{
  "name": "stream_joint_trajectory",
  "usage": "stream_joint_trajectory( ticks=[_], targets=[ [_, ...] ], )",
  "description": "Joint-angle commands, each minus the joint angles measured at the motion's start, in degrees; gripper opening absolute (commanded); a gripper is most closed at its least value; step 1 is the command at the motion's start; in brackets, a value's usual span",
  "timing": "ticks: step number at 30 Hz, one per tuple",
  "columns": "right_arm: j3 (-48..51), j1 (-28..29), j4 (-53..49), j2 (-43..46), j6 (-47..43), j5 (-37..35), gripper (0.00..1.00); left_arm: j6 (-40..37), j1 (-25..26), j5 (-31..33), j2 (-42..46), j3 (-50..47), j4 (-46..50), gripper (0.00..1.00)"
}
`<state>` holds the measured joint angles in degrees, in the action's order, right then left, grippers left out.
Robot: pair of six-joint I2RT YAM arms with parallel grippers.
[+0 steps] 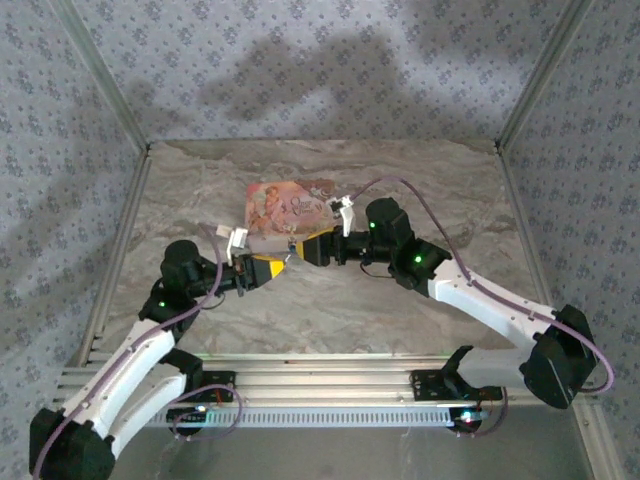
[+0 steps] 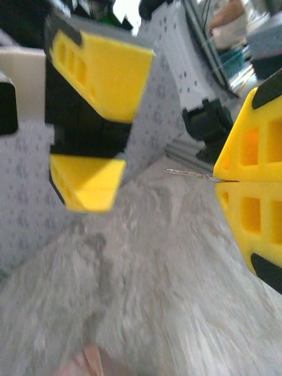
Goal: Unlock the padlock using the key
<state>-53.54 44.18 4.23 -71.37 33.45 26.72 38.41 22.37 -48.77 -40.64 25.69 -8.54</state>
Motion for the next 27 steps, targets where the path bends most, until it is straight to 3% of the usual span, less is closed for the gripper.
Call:
stream_joint_trajectory(
  ticks=[1, 4, 10, 14, 27],
  targets=[
    [-1.4, 0.4, -4.9, -2.6, 2.1, -9.8, 0.67, -8.1, -1.0, 6.4, 3.8, -0.1, 15.6, 0.00],
    [-4.5, 2.9, -11.6, -8.7, 1.7, -18.7, 0.66, -10.8, -1.2, 13.1, 6.2, -0.4, 24.3, 0.00],
    [-18.4, 9.1, -20.5, -27.3, 5.1, -34.9, 0.62, -6.8, -1.3, 20.6, 6.5, -3.5, 27.3, 0.00],
    [-24.6, 10.5, -22.7, -36.3, 10.6, -45.1, 0.62, -5.0, -1.5, 21.3, 7.8, -5.6, 27.6, 0.00],
    [-30.3, 11.3, -20.7, -47.6, 15.8, -56.1, 0.58, -2.9, -1.5, 26.4, 13.0, -7.7, 30.7, 0.00]
  ],
)
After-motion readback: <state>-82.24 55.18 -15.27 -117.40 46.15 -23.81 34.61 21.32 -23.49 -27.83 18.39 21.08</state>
